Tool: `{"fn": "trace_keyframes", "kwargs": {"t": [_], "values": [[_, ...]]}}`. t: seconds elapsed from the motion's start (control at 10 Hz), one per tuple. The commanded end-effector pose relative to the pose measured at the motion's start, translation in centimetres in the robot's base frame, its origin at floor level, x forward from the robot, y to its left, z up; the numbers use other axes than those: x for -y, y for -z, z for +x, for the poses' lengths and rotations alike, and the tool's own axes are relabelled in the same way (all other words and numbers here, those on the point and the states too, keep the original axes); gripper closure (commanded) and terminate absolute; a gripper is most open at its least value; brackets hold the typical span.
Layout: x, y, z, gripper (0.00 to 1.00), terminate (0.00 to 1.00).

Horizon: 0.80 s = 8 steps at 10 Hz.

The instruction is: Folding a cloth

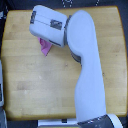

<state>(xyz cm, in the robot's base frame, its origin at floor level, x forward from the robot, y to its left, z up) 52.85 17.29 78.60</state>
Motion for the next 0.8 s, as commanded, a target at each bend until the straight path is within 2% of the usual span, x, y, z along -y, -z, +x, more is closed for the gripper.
{"fn": "trace_keyframes", "kwargs": {"t": [0.0, 0.3, 0.5, 0.7], "values": [[-3.1, 3.1, 4.0, 1.00, 0.00], [-3.3, 5.0, 4.3, 1.00, 0.00], [-3.4, 4.6, 6.2, 1.00, 0.00], [-2.7, 3.9, 9.2, 1.00, 0.00]]}}
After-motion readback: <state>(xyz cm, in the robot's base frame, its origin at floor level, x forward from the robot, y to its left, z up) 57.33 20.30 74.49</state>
